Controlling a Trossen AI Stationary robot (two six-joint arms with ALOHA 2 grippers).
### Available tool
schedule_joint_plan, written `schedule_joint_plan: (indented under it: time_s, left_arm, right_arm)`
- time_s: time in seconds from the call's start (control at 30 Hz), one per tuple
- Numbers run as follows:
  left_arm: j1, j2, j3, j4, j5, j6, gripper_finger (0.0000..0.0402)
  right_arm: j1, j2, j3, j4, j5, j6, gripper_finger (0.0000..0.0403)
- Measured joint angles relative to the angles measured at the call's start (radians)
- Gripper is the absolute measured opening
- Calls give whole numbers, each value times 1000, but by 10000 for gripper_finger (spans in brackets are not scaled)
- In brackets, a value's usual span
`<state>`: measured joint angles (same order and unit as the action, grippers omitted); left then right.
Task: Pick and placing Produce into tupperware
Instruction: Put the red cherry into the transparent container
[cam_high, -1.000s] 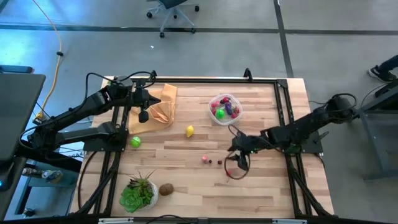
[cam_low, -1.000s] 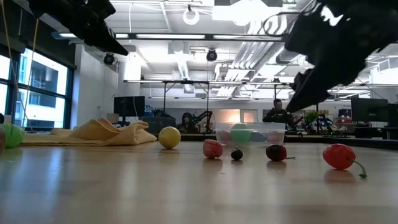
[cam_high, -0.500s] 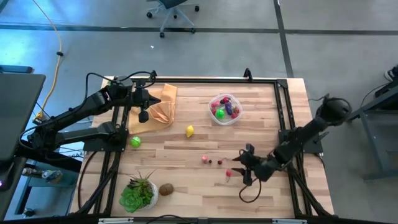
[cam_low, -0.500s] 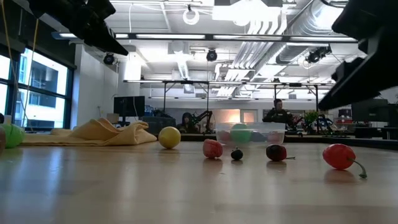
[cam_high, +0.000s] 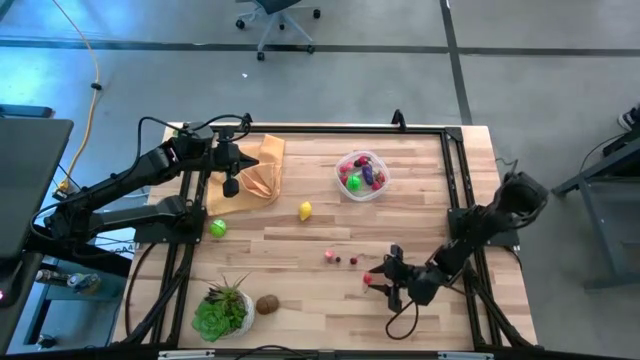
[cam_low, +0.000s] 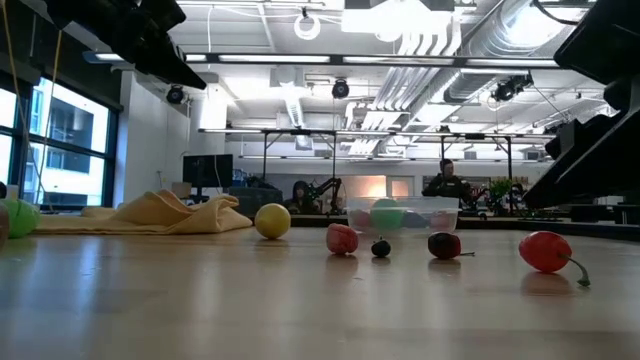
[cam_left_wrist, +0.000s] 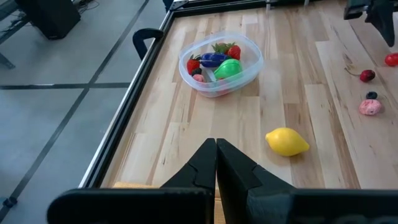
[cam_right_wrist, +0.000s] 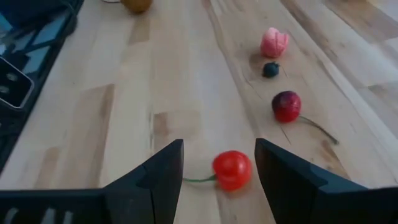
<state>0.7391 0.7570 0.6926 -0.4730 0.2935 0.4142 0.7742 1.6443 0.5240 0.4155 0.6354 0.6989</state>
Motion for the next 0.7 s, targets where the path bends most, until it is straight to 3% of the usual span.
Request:
schedule_joint_plan:
  time_s: [0.33,0.7]
  left_arm:
    - [0,0,0,0,0,0,3]
    - [0,0,0,0,0,0,3]
  right_arm:
    - [-2,82,40,-1,20,-30,190]
    - [-2,141,114,-139,67,17,190]
